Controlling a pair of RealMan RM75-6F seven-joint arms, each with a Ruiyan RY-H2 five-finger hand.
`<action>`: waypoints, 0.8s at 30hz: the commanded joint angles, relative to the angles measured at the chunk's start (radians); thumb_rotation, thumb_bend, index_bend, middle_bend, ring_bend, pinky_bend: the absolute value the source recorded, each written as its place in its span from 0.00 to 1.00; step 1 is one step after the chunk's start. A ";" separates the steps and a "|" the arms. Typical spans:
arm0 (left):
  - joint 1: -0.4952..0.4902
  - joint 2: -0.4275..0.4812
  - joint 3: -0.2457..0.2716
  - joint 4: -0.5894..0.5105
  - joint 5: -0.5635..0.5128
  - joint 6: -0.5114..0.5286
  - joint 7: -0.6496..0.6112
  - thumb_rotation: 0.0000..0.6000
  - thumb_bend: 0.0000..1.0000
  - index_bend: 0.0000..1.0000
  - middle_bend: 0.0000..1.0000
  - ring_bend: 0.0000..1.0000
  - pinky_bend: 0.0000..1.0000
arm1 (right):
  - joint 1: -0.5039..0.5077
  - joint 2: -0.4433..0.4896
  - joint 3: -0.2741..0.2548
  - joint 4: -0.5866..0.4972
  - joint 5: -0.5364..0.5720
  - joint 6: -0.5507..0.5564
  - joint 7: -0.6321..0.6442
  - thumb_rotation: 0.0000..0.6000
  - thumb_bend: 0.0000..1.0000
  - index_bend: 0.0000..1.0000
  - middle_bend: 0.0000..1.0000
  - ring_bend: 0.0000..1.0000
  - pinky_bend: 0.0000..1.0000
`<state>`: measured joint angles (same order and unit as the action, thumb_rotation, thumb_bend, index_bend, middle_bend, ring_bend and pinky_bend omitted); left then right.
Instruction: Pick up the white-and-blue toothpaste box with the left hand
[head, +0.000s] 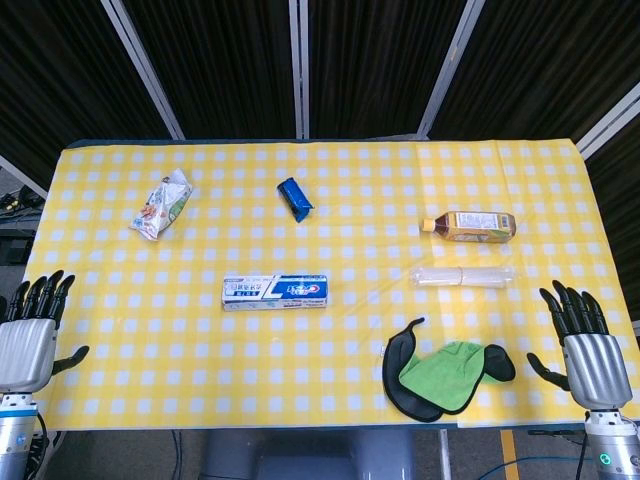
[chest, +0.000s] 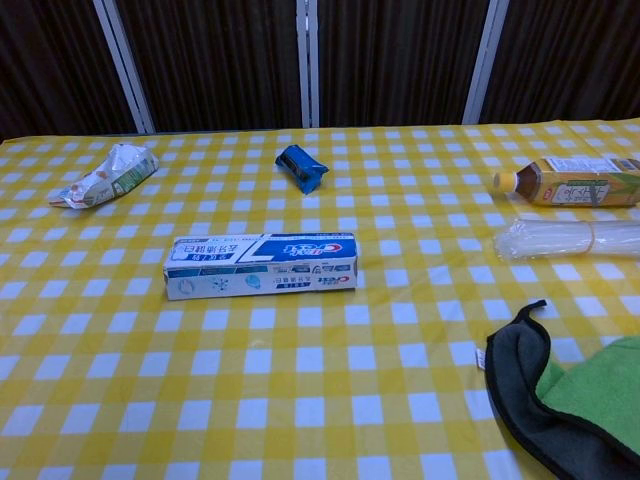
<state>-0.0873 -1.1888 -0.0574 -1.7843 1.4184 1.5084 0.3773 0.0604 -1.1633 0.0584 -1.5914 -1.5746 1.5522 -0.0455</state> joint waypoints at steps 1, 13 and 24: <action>0.000 0.000 0.000 0.000 0.001 0.000 0.001 1.00 0.13 0.00 0.00 0.00 0.00 | 0.000 0.000 0.000 0.000 0.000 0.000 0.000 1.00 0.11 0.00 0.00 0.00 0.00; -0.003 -0.003 0.002 0.002 0.000 -0.007 0.006 1.00 0.13 0.00 0.00 0.00 0.00 | 0.000 0.001 0.000 0.000 0.000 0.001 0.002 1.00 0.11 0.00 0.00 0.00 0.00; -0.079 -0.016 -0.049 -0.010 -0.060 -0.104 0.043 1.00 0.13 0.00 0.00 0.00 0.01 | 0.004 0.013 0.017 0.008 0.038 -0.017 0.037 1.00 0.11 0.00 0.00 0.00 0.00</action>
<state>-0.1385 -1.2029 -0.0855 -1.7885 1.3788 1.4351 0.4053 0.0635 -1.1527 0.0739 -1.5850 -1.5385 1.5375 -0.0124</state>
